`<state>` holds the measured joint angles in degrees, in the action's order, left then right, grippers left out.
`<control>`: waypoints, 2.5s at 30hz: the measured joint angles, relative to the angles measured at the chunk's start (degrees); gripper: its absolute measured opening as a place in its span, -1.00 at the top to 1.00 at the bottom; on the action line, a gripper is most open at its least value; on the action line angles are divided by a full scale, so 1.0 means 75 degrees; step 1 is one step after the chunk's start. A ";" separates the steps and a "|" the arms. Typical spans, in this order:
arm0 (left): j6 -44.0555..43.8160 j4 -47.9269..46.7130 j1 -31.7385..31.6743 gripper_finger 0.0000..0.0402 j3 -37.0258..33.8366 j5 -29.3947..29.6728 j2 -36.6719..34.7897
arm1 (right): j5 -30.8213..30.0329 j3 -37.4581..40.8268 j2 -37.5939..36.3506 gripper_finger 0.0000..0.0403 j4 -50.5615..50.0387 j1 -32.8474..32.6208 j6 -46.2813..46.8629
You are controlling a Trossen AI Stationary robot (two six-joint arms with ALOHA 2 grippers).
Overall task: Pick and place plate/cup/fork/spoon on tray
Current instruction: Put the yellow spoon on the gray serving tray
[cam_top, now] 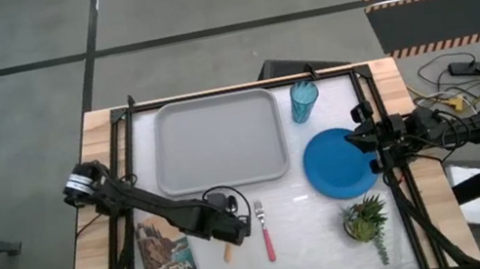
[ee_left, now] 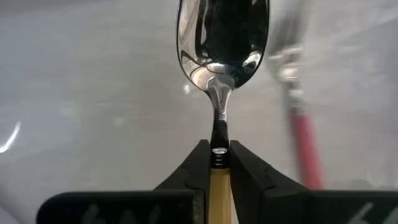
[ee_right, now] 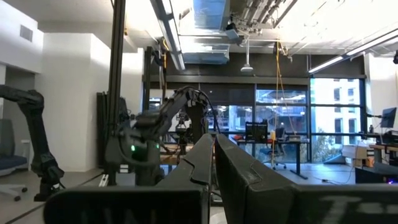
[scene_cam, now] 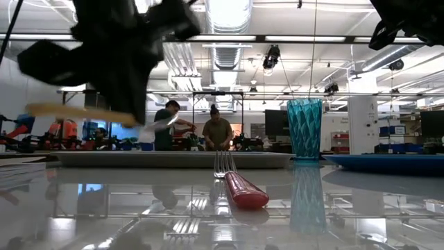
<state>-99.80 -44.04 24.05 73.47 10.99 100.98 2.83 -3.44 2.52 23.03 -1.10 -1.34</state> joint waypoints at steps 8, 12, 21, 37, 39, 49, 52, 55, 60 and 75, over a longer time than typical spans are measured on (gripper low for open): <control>0.1302 -0.0458 -0.0532 0.91 0.1021 0.0414 -0.0102 | -0.0250 0.0000 0.0000 0.96 0.0019 0.0000 -0.0054; 0.2018 -0.0452 -0.0964 0.91 0.1200 0.0469 -0.0372 | -0.0268 0.0000 0.0000 0.96 0.0020 0.0000 -0.0169; 0.3627 -0.1605 -0.2426 0.91 0.1056 0.0602 -0.1025 | -0.0399 0.0000 0.0000 0.96 0.0038 0.0000 -0.0176; 0.6302 -0.1581 -0.6125 0.91 -0.0927 0.0436 -0.1260 | -0.0396 0.0000 0.0000 0.96 0.0059 0.0000 -0.0226; 0.6365 -0.1368 -0.6468 0.91 -0.1273 0.0321 -0.1316 | -0.0396 0.0000 0.0000 0.96 0.0061 0.0000 -0.0226; 0.6361 -0.0640 -0.7394 0.89 -0.2659 0.0129 -0.1618 | -0.0393 0.0000 0.0000 0.96 0.0060 0.0000 -0.0226; 0.6286 -0.0560 -0.7414 0.89 -0.2845 0.0060 -0.1637 | -0.0393 0.0000 0.0000 0.96 0.0058 0.0000 -0.0226; 0.6174 -0.0508 -0.7414 0.88 -0.2985 0.0057 -0.1637 | -0.0393 0.0000 0.0000 0.96 0.0058 0.0000 -0.0229; 0.6160 -0.0035 -0.7414 0.88 -0.3167 0.0002 -0.1639 | -0.0393 0.0000 0.0000 0.96 0.0058 0.0000 -0.0258; 0.6134 0.0076 -0.7414 0.82 -0.3223 -0.0004 -0.1628 | -0.0393 0.0000 0.0000 0.96 0.0059 0.0000 -0.0305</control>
<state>-53.80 -43.46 -31.55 49.30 10.96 88.77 -0.12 -3.44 2.52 23.47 -1.10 -3.63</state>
